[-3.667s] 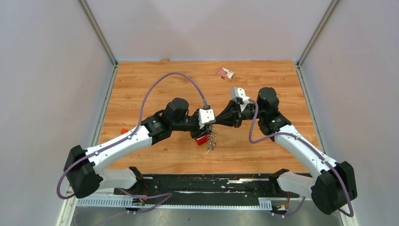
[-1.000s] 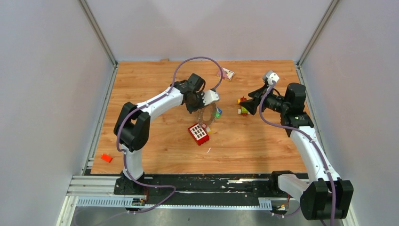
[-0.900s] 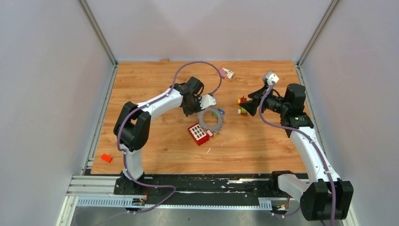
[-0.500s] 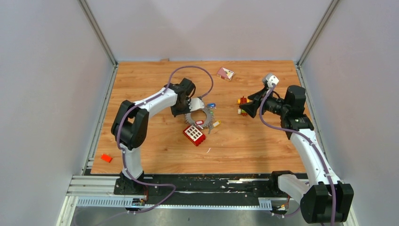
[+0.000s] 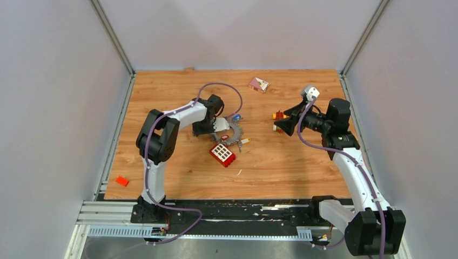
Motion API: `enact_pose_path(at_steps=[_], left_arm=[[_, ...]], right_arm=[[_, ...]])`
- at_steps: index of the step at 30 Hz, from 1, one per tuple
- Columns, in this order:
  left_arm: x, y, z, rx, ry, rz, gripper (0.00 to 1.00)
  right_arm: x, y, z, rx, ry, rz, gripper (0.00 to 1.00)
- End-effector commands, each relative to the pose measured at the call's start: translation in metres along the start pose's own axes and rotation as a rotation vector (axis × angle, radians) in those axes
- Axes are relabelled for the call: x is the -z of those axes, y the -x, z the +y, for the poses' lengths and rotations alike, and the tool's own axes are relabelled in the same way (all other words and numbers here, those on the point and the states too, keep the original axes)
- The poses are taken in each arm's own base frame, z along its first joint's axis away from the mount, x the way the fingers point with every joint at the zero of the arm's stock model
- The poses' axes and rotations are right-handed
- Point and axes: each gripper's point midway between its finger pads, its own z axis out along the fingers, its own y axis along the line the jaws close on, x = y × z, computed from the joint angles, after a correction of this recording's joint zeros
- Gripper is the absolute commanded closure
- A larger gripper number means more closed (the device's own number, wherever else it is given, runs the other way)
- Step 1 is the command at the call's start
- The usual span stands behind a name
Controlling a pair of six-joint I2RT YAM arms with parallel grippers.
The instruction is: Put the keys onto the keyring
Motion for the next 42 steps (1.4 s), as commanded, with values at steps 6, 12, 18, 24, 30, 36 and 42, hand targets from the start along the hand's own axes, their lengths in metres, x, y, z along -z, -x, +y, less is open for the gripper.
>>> enact_pose_path(at_steps=[6,12,18,24,30,36,42], left_arm=[[0.004,-0.021,0.002,-0.030,-0.018,0.090,0.65],[0.028,-0.031,0.007,-0.003,-0.011,0.074,0.32],[0.081,-0.052,0.028,0.182,0.115,-0.100,0.01],[0.152,-0.066,0.059,0.480,0.336,-0.469,0.00],[0.202,-0.082,0.055,0.710,0.577,-0.789,0.00],[0.245,-0.100,0.033,0.889,0.714,-1.080,0.00],[0.265,-0.111,0.011,0.947,0.681,-1.122,0.00]], right_arm=[[-0.002,0.007,0.002,0.007,0.033,-0.023,0.36],[-0.001,0.009,0.004,0.011,0.035,-0.023,0.36],[0.002,0.015,-0.004,0.030,-0.018,-0.007,0.28],[0.005,0.025,-0.023,0.060,-0.114,0.019,0.00],[0.013,0.034,-0.043,0.129,-0.212,0.073,0.00],[0.033,0.050,-0.054,0.174,-0.352,0.084,0.00],[0.054,0.061,-0.043,0.195,-0.440,-0.034,0.00]])
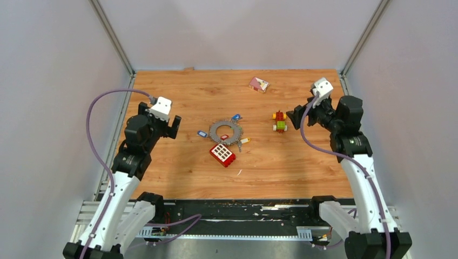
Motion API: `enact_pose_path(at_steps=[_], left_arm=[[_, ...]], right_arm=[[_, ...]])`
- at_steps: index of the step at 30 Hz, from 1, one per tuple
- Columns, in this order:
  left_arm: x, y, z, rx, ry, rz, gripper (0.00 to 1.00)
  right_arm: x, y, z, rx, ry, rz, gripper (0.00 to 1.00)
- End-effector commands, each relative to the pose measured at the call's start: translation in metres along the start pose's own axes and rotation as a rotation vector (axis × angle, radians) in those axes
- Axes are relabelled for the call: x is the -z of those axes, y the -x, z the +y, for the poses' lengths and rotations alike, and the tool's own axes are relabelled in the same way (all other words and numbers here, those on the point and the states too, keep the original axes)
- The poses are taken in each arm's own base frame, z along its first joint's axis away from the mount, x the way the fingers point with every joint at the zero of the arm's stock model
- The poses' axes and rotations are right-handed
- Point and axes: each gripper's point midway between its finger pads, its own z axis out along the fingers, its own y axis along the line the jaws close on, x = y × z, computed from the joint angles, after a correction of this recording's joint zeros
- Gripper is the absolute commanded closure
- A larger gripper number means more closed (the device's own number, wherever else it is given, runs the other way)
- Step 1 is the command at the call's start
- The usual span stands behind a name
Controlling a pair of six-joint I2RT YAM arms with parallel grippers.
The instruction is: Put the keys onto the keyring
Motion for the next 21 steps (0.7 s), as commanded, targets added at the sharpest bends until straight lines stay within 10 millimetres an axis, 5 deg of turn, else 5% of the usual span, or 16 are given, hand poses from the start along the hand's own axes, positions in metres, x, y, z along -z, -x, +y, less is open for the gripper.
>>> enact_pose_path(at_steps=[1,8,21], left_arm=[[0.024,0.041,0.004,0.124,0.005,-0.139,0.00],[0.076,0.061,0.003,0.125,-0.014,-0.257,0.00],[0.107,0.043,0.014,0.142,0.067,-0.261,0.00]], right_arm=[[0.020,0.021,-0.003,0.002,-0.080,-0.088,0.00],[0.032,0.024,0.028,-0.004,0.045,-0.125,0.00],[0.048,0.022,0.025,0.047,-0.020,-0.136,0.00]])
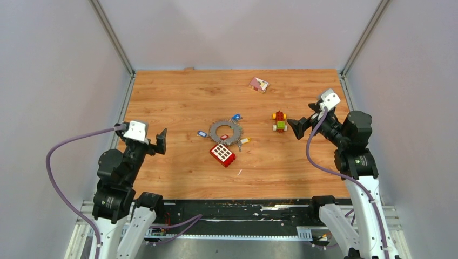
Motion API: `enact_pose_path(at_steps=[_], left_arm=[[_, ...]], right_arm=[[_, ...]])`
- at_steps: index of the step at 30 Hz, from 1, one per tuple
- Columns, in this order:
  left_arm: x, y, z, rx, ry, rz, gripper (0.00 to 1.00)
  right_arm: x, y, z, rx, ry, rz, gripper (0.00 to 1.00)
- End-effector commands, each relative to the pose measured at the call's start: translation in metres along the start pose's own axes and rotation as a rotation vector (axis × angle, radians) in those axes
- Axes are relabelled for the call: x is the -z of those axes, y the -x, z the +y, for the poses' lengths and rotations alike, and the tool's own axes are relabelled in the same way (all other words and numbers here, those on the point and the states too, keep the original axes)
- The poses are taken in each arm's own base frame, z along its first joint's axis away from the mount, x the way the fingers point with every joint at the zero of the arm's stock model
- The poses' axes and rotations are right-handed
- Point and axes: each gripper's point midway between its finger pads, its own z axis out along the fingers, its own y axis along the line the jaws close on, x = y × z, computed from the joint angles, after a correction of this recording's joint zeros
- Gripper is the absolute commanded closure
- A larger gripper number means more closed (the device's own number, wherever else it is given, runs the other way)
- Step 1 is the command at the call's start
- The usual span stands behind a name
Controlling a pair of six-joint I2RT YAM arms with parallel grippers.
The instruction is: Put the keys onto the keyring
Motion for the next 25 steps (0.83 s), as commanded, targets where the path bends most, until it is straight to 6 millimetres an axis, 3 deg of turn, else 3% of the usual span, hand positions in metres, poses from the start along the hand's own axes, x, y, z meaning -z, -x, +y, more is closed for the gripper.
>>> enact_pose_path(at_steps=[1,25], left_arm=[[0.006,0.001,0.005,0.007,0.027,-0.005,0.00],[-0.002,-0.020,0.001,-0.005,0.011,0.037,0.00]], right_arm=[[0.003,0.004,-0.006,0.018,-0.032,-0.009,0.00],[0.002,-0.001,-0.002,0.021,-0.010,-0.005,0.00]])
